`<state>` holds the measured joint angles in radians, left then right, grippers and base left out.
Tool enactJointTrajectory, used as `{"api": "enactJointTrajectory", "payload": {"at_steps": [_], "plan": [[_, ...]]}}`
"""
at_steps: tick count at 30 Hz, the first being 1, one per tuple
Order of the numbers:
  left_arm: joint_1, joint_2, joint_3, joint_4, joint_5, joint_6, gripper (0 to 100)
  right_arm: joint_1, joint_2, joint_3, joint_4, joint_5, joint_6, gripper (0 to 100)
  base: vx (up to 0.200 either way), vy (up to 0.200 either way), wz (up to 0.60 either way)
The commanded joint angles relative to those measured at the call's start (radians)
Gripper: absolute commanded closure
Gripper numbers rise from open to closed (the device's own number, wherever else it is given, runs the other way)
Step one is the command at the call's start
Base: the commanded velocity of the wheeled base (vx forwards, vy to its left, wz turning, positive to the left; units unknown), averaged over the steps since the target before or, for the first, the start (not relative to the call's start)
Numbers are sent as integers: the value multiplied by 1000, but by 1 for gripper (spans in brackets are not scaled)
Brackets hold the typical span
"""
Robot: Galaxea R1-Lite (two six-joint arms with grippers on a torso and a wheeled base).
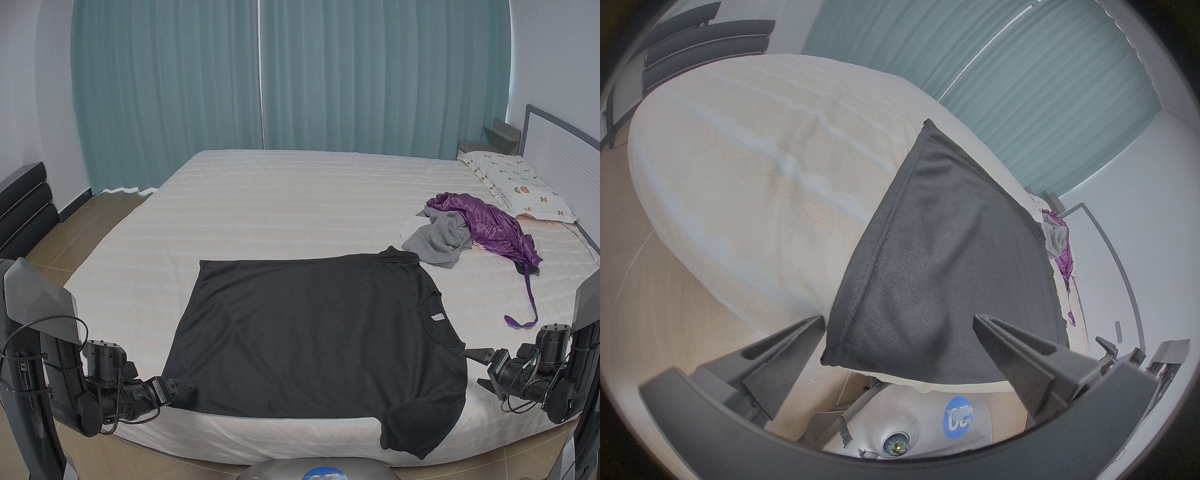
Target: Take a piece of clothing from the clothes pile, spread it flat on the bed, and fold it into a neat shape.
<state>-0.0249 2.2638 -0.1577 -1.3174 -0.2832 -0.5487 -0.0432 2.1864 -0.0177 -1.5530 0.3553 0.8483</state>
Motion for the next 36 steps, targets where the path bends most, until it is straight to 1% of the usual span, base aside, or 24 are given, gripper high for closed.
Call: {"api": "enactJointTrajectory", "payload": {"at_steps": [1, 4, 5, 10, 20, 26, 30, 33, 35, 36], "plan": [[-4, 5, -8, 0, -1, 0, 0, 0, 1, 18, -13, 1, 0, 0, 0, 0, 0], [-4, 5, -5, 0, -1, 0, 0, 0, 3, 18, -13, 1, 0, 0, 0, 0, 0], [-4, 3, -2, 0, -1, 0, 100, 0, 3, 18, -13, 1, 0, 0, 0, 0, 0], [3, 2, 20, -2, 2, 3, 100, 0, 4, 18, -13, 1, -5, 0, 0, 0, 0], [48, 0, 46, -2, 2, 73, 100, 0, 9, 18, -13, -1, -11, 0, 0, 0, 0], [46, -12, 49, -11, -1, 66, 100, 3, 35, 8, -15, -10, -14, 0, 0, 0, 0], [45, -7, 49, -13, -4, 58, 100, 39, 72, -4, -15, -19, -12, 0, 0, 0, 0], [45, -4, 49, -13, -4, 43, 100, 72, 102, -13, -15, -42, -11, 0, 0, 0, 0], [45, -4, 49, -13, -4, 16, 100, 85, 128, -51, -13, -96, -11, 0, 0, 0, 0], [46, -4, 49, -13, -4, 12, 100, 86, 133, -59, -13, -104, -11, 0, 0, 0, 0]]}}
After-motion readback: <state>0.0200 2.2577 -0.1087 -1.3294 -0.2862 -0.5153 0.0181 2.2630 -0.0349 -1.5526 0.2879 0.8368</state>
